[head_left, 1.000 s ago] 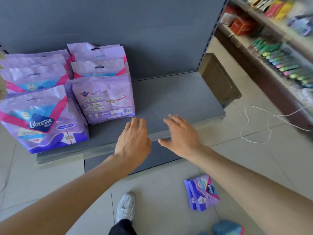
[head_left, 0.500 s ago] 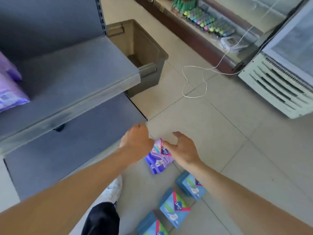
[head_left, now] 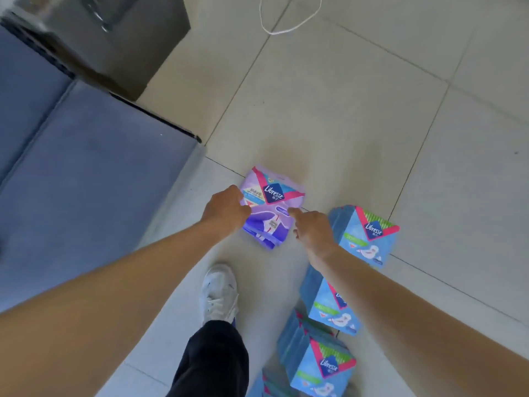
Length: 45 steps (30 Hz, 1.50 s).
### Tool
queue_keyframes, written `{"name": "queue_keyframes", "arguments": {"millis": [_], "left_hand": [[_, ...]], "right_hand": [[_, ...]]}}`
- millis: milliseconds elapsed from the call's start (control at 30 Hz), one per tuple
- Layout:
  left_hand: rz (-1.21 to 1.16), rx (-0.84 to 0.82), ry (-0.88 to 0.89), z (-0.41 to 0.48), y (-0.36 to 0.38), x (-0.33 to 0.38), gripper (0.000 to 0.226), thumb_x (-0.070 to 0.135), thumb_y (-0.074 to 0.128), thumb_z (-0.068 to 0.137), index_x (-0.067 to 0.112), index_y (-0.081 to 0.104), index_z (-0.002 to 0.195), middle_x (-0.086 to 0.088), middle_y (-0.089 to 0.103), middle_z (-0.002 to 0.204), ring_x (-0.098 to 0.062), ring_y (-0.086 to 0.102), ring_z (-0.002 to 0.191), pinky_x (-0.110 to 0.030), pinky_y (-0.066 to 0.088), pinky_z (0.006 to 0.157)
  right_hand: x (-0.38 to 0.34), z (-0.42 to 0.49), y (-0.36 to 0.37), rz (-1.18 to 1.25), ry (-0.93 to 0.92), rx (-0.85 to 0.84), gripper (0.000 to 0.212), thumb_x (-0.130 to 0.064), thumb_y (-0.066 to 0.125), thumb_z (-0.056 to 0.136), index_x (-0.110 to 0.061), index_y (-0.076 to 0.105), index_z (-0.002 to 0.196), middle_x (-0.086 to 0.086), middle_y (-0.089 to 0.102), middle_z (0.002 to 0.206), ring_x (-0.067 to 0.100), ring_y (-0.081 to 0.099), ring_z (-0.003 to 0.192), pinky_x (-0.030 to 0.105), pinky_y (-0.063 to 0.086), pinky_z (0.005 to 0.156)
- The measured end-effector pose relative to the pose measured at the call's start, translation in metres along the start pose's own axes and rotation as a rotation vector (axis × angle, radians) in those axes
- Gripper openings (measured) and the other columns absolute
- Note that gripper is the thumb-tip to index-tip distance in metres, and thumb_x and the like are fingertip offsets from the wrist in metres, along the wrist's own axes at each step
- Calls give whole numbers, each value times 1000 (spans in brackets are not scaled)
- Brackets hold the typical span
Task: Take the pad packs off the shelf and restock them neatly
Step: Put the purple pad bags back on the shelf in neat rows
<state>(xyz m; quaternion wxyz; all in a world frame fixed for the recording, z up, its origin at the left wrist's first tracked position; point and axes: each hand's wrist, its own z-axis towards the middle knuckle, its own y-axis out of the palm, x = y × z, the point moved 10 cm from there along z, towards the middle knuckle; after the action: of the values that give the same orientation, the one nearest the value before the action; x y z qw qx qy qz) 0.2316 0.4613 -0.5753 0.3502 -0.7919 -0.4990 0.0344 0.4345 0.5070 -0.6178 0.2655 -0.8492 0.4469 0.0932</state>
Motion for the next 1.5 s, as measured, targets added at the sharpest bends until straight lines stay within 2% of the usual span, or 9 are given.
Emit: {"name": "queue_keyframes", "arguments": {"millis": [133, 233, 333, 567, 767, 1000, 1133, 1300, 1500], "left_hand": [[32, 16, 61, 69, 26, -1, 37, 20, 53, 93, 19, 47, 129, -16, 55, 124, -30, 54, 110, -28, 39, 79], [49, 29, 40, 113, 43, -6, 47, 21, 56, 93, 14, 37, 136, -18, 49, 130, -33, 54, 115, -34, 44, 87], [76, -16, -23, 141, 66, -20, 46, 21, 54, 94, 4, 35, 133, -19, 51, 132, -35, 52, 119, -37, 44, 89], [-54, 35, -57, 136, 73, -34, 37, 20, 59, 93, 2, 45, 122, -15, 58, 125, -33, 56, 113, -33, 44, 81], [-265, 116, -78, 41, 36, -31, 37, 21, 61, 92, 7, 44, 123, -10, 58, 125, -28, 60, 111, -27, 45, 73], [-549, 294, -42, -118, -47, -14, 33, 22, 61, 91, 10, 46, 118, -4, 60, 122, -20, 61, 108, -7, 42, 55], [-647, 480, -39, -208, -102, -13, 27, 16, 59, 92, 11, 47, 116, -3, 60, 120, -18, 59, 102, -23, 46, 69], [-806, 661, -92, -300, -169, -40, 27, 16, 59, 92, 11, 46, 115, -3, 60, 118, -20, 60, 105, -24, 44, 72], [-951, 887, -128, -391, -225, -114, 24, 15, 63, 89, 18, 43, 102, -2, 61, 111, -19, 58, 92, -24, 41, 66]], "right_hand": [[24, 58, 23, 21, 37, 25, 40, -41, 67, 84, -3, 59, 91, 9, 63, 86, 27, 61, 82, 24, 36, 53], [39, 94, 38, 70, 43, 98, 50, -36, 73, 80, -2, 55, 112, 11, 63, 106, 29, 63, 98, 31, 48, 71], [57, 118, 49, 155, 74, 156, 54, -28, 81, 73, -3, 52, 112, 10, 62, 108, 30, 63, 100, 42, 53, 89], [79, 125, 59, 385, 100, 102, 52, -21, 87, 62, -8, 63, 106, 10, 71, 102, 30, 70, 88, 47, 58, 83], [49, 56, 23, 324, -2, 2, 42, -13, 87, 59, -8, 66, 95, 11, 73, 92, 30, 72, 81, 48, 59, 79], [-47, -90, -43, 165, -340, -83, 30, -7, 88, 61, -11, 65, 78, 6, 73, 76, 18, 70, 62, 30, 56, 58], [-105, -173, -61, 72, -483, -134, 39, -8, 91, 55, -5, 66, 84, 10, 73, 78, 20, 70, 61, 29, 55, 53], [-174, -269, -35, -19, -625, -279, 48, -12, 94, 47, -6, 66, 86, 12, 75, 84, 29, 73, 71, 49, 60, 69], [-224, -377, 43, -118, -802, -459, 40, 1, 89, 49, -9, 68, 82, 11, 74, 84, 32, 71, 78, 47, 58, 75]]}}
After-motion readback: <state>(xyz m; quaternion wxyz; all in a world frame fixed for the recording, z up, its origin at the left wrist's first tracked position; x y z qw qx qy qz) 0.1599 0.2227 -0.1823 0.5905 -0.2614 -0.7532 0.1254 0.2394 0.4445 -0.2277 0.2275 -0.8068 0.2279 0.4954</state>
